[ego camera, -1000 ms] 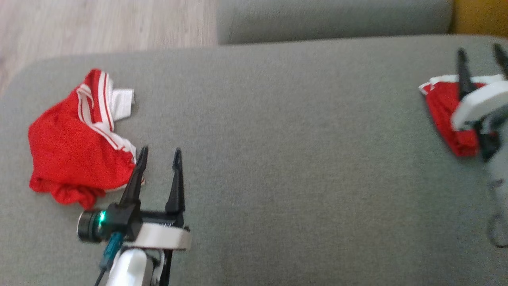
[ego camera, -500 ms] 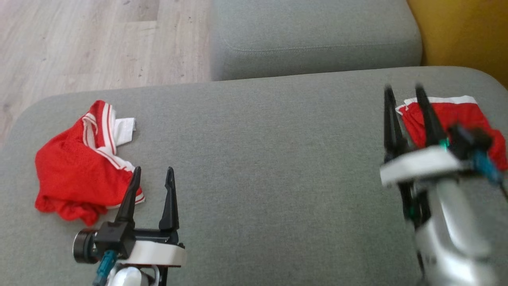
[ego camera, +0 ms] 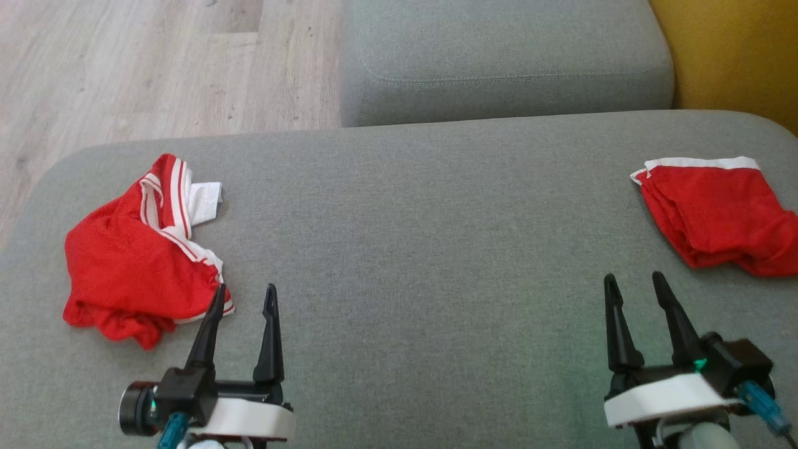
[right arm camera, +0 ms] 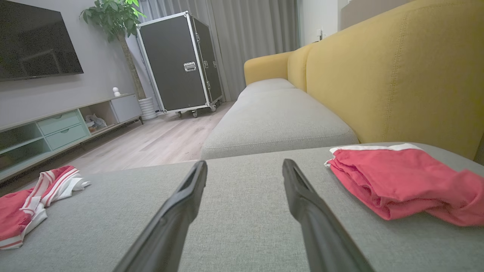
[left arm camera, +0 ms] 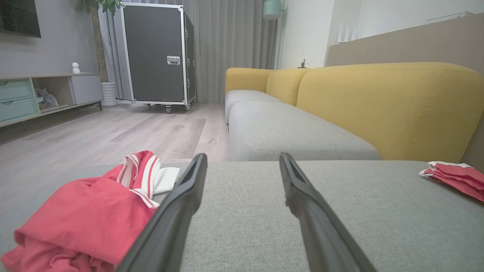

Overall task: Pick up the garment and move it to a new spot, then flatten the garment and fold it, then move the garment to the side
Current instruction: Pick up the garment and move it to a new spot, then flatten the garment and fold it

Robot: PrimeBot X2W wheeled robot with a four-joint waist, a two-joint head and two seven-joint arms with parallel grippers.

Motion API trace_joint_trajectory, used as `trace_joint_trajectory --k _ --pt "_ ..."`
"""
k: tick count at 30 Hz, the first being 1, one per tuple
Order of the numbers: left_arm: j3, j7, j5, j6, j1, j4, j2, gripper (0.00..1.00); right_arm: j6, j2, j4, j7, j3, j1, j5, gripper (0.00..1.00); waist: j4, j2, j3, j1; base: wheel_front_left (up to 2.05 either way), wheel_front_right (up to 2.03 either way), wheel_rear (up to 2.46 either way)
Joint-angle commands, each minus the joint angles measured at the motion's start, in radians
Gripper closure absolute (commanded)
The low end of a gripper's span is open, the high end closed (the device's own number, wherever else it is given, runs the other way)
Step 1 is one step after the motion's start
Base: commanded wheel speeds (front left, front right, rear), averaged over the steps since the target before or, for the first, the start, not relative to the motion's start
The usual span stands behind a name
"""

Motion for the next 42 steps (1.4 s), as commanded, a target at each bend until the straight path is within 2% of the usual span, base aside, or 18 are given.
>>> trace_joint_trajectory --k 1,16,24,33,42 --pt "0.024 -0.006 -0.006 0.007 -0.026 -0.036 0.003 0.00 0.007 -0.002 -0.046 -0.011 0.024 -0.020 0.007 0.00 0.000 -0.0001 0.002 0.0001 0.00 0.00 0.00" --pt "0.021 -0.006 -0.010 0.017 -0.026 -0.041 0.003 0.00 0.007 -0.002 -0.077 -0.011 0.008 -0.009 0.014 0.00 0.003 -0.0001 0.003 0.0001 0.00 0.00 0.00" --pt "0.030 -0.006 -0.008 0.019 -0.025 -0.033 0.003 0.00 0.007 -0.002 -0.084 -0.011 0.027 0.004 0.036 0.00 0.030 -0.0001 -0.001 0.0001 0.00 0.00 0.00" --pt "0.041 -0.006 0.015 0.011 -0.019 -0.020 0.003 0.00 0.007 -0.002 -0.081 -0.011 0.081 0.012 0.047 0.00 0.132 -0.0001 -0.018 0.0001 0.00 0.00 0.00" --pt "0.072 -0.006 0.048 -0.009 -0.004 -0.006 0.003 0.00 0.007 -0.002 -0.061 -0.011 0.139 0.016 0.075 0.00 0.281 -0.0001 -0.046 0.0001 0.00 0.00 0.00"
